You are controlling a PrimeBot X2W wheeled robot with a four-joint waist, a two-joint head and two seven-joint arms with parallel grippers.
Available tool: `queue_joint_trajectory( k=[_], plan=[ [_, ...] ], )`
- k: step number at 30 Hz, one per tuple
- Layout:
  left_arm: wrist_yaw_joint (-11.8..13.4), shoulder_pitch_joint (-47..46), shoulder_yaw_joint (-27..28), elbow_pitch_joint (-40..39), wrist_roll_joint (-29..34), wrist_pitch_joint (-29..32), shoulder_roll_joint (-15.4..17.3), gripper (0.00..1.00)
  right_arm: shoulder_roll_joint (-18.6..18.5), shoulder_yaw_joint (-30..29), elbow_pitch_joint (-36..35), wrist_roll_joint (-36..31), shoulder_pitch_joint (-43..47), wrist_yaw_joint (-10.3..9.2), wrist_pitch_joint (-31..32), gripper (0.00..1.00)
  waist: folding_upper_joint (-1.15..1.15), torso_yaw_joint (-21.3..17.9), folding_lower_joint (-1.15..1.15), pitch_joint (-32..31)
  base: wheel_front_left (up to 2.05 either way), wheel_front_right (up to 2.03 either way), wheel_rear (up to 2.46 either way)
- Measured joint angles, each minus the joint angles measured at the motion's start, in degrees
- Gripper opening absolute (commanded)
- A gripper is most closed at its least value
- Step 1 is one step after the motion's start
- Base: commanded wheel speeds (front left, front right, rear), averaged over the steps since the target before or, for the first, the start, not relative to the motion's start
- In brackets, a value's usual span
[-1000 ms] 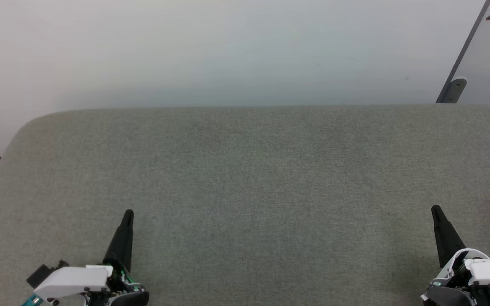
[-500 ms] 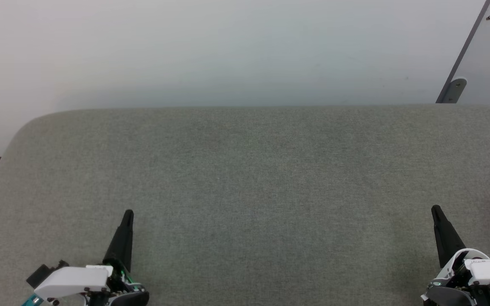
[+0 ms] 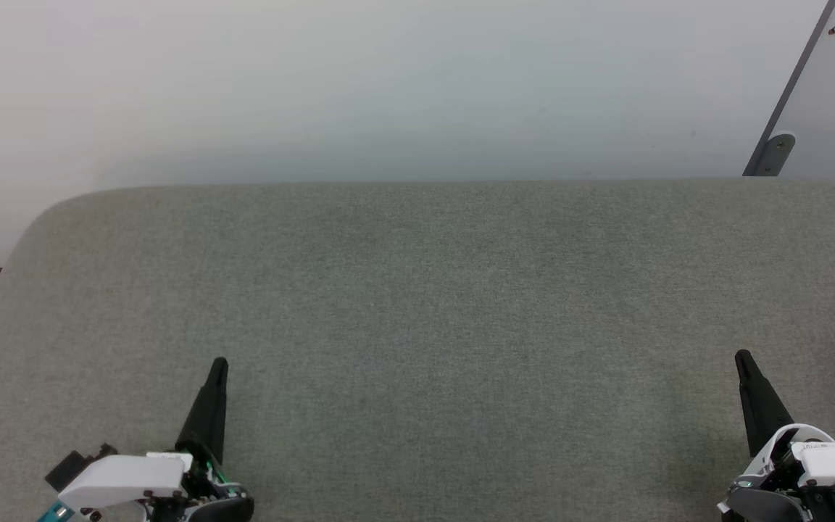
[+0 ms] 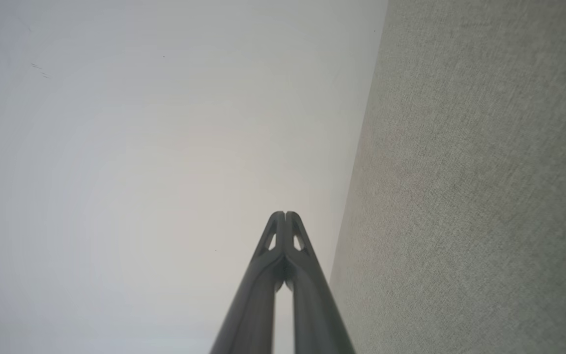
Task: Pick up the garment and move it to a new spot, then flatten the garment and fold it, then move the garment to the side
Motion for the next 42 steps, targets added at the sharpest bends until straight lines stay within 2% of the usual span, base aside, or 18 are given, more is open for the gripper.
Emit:
queue_joint_trajectory(
  k=[42],
  plan=[
    [0.0,-0.02,0.19,0.0,0.1,0.11,-0.16,0.0,0.0,0.0,0.0,0.0,0.0,0.0,0.0,0.0,0.0,0.0,0.0,0.0,0.0,0.0,0.0]
  ],
)
